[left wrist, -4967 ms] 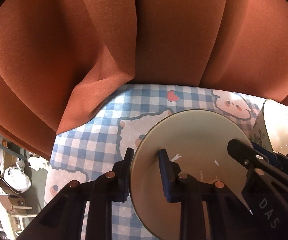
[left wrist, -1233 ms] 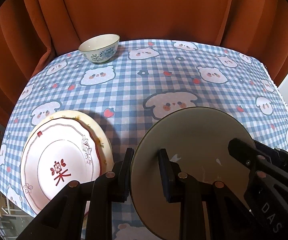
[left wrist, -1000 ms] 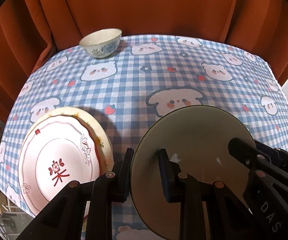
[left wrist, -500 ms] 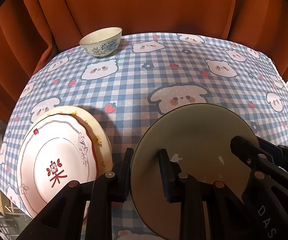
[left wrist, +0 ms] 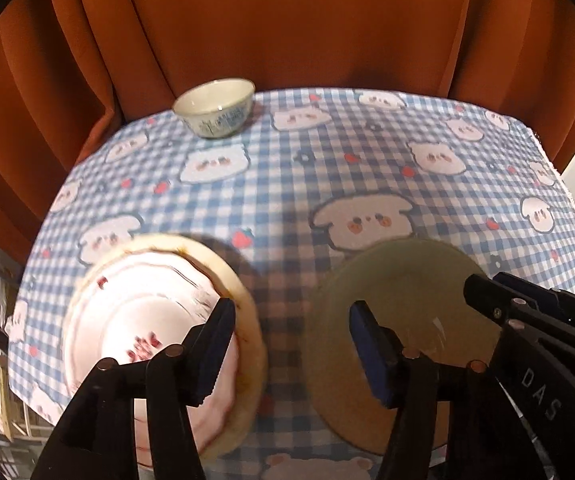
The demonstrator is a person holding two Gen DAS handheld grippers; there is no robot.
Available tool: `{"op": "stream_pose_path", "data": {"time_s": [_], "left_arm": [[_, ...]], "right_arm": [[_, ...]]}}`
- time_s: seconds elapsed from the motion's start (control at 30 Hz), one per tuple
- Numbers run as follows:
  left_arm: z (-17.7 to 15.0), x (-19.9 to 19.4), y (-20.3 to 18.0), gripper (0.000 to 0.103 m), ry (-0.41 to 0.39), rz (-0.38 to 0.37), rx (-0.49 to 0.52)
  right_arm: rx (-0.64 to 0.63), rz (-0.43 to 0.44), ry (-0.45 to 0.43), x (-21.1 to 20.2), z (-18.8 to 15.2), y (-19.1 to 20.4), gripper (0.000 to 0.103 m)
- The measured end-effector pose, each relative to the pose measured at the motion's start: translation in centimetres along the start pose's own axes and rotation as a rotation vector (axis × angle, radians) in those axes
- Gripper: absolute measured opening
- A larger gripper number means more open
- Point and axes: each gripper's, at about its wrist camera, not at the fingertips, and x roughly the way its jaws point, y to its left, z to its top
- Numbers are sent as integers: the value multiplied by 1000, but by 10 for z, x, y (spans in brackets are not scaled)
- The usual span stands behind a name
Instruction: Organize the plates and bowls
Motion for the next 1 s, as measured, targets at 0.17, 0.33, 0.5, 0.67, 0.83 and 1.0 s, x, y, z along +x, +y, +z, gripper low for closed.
{"op": "stream_pose_path", "data": {"time_s": [0.17,0.33,0.5,0.67,0.83,1.0], "left_arm": [[13,-9,24,68,-12,-28,-11],[27,-14,51,73,-24,-43,-14],[47,-18,87,78,-45,-42,-16],[67,-18,120,82,-72,-36,2],[86,-17,144,83,-90,-38,15],[109,-13,162,83,-111,-39,31]], "right_arm": [[15,6,-33,-13,9,14,45],[-2,-4,-87,-27,21,45,68],[-5,-4,-120,-33,36,80,68],[-6,-8,-157,-37,52,115,70],[2,-13,-185,-38,70,147,75],[10,-16,-202,-37,92,171,77]]}}
